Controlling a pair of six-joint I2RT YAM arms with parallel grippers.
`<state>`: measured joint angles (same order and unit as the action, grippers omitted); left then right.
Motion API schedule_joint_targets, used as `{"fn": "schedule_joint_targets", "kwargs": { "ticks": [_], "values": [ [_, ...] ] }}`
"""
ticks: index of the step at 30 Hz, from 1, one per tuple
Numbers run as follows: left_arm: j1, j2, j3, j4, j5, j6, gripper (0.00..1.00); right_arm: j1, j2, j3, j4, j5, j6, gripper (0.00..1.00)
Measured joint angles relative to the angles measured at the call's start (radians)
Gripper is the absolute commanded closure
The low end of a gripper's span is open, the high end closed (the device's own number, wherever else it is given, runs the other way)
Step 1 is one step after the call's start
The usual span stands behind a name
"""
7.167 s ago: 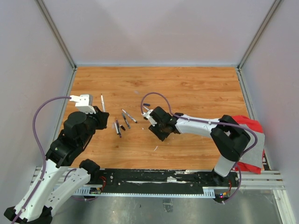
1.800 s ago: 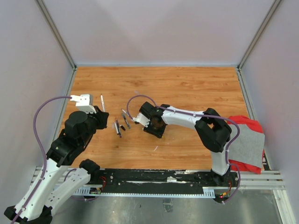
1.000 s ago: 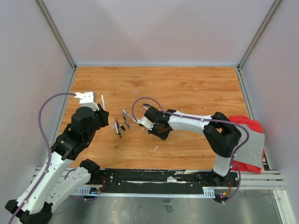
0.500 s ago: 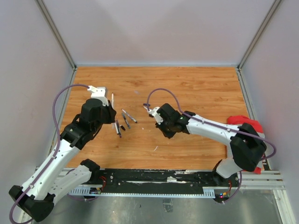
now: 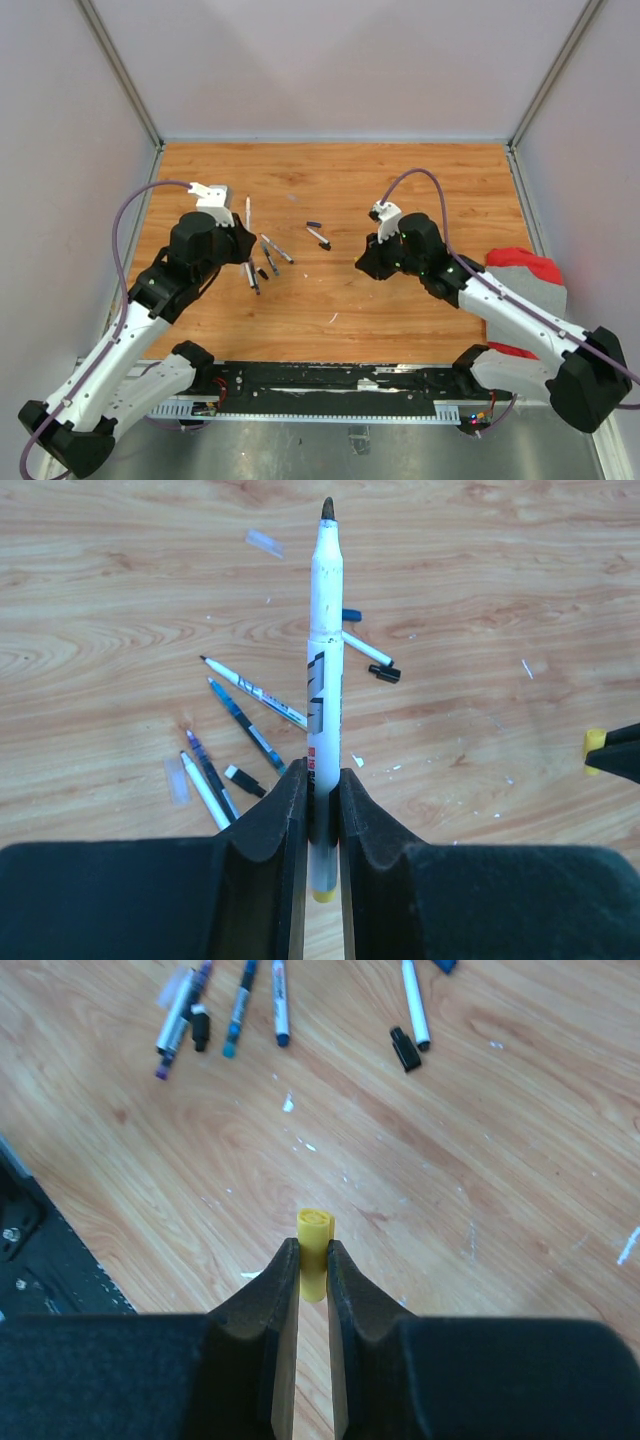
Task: Insert the pens into the pen caps
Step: Insert the pen cap onto the pen.
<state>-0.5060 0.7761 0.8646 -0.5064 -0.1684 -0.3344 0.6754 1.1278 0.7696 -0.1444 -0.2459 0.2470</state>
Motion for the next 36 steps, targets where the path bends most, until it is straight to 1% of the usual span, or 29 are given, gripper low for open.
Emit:
{"fn": "schedule_joint_targets", "kwargs": {
  "ticks": [6,11,15,20,24,27,32,36],
  "values": [
    [0.000,0.001,-0.023,0.023,0.064,0.005,0.99,-0.005,-0.092,-0.089,0.166,-0.047,0.076,0.94],
    [0.000,-0.005,-0.069,0.077,0.133,-0.004,1.00,-0.006,-0.160,-0.129,0.253,-0.046,0.159,0.99],
    [-0.026,-0.013,-0.119,0.126,0.163,-0.026,0.99,-0.014,-0.216,-0.129,0.283,-0.045,0.209,0.99],
    [-0.155,0.000,-0.154,0.199,0.159,-0.068,1.00,-0.025,-0.261,-0.154,0.340,-0.044,0.263,1.00],
    [-0.277,0.043,-0.163,0.262,0.119,-0.097,1.00,-0.026,-0.280,-0.192,0.383,-0.041,0.312,0.99],
    [-0.347,0.064,-0.182,0.307,0.087,-0.115,0.99,-0.026,-0.281,-0.206,0.423,-0.041,0.339,0.99],
    [-0.440,0.064,-0.233,0.395,0.047,-0.128,0.99,-0.026,-0.291,-0.227,0.492,-0.027,0.379,0.99],
    [-0.483,0.062,-0.269,0.461,0.043,-0.130,0.99,-0.026,-0.298,-0.248,0.576,-0.016,0.419,0.99]
  ]
}}
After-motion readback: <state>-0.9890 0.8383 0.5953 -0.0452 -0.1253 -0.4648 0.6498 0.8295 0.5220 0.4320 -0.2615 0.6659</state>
